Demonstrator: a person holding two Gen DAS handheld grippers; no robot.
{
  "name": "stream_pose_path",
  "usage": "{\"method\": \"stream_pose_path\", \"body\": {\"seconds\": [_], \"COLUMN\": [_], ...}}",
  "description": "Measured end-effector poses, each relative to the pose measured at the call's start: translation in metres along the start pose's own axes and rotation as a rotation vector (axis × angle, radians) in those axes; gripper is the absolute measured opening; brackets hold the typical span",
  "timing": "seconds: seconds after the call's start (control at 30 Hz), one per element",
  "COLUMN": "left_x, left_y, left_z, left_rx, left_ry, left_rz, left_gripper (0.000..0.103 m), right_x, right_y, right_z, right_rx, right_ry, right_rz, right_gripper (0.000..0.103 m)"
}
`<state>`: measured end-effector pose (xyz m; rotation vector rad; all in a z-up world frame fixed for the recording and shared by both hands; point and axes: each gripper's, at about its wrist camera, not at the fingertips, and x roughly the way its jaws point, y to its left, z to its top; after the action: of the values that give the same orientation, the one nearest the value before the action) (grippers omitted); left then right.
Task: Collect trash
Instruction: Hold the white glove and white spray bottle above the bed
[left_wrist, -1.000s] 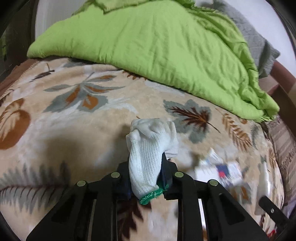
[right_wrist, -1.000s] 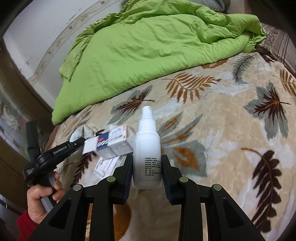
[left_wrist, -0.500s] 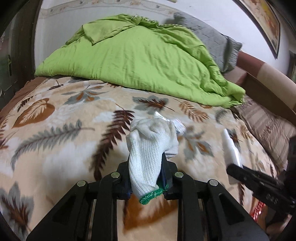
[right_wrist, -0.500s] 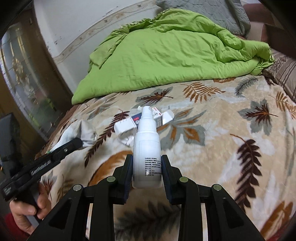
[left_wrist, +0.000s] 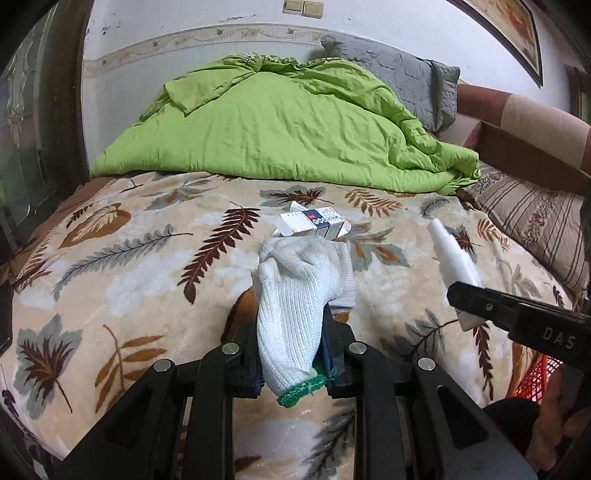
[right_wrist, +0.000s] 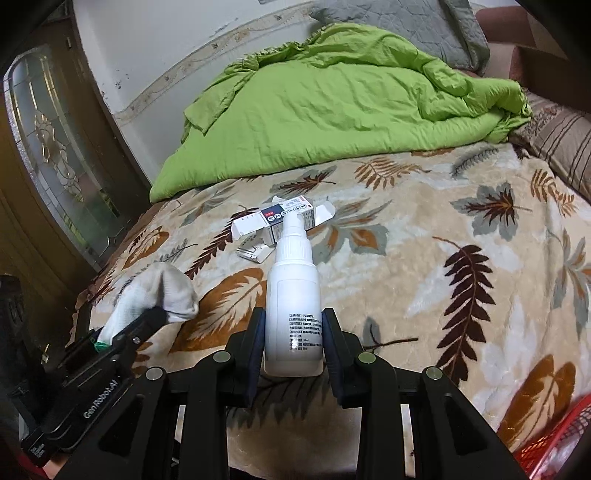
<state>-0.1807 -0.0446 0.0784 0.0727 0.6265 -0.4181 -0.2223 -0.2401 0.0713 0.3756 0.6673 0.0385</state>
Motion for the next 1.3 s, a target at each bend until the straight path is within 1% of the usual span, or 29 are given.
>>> {"method": "stream_pose_path", "body": {"seconds": [0.1,0.2,0.47,1.3], "left_x": [0.001,0.003,0.004,0.003], "left_y": [0.003,0.006,0.006,0.004], "left_z": [-0.001,-0.002,-0.004,-0.005], "left_rx": [-0.004,-0.013,-0.005,0.000], "left_ry": [-0.004,0.000,0.004,0.004], "left_rz": [0.025,0.037,0.054,0.051], "left_gripper": [0.022,0.022,0.022,0.022], "right_x": [0.000,0.004,0.007,0.011], "right_y": [0.003,0.000,-0.003,-0.001], "right_z": [-0.001,0.000,0.000,0.000], "right_rx": [-0.016,-0.001,0.010,0.006], "right_ry": [-0.001,0.012,0.021,0.032], "right_rz": [0.003,0.014,0.014,0.005], "right_gripper": [0.032,0.032,0.032,0.032]}}
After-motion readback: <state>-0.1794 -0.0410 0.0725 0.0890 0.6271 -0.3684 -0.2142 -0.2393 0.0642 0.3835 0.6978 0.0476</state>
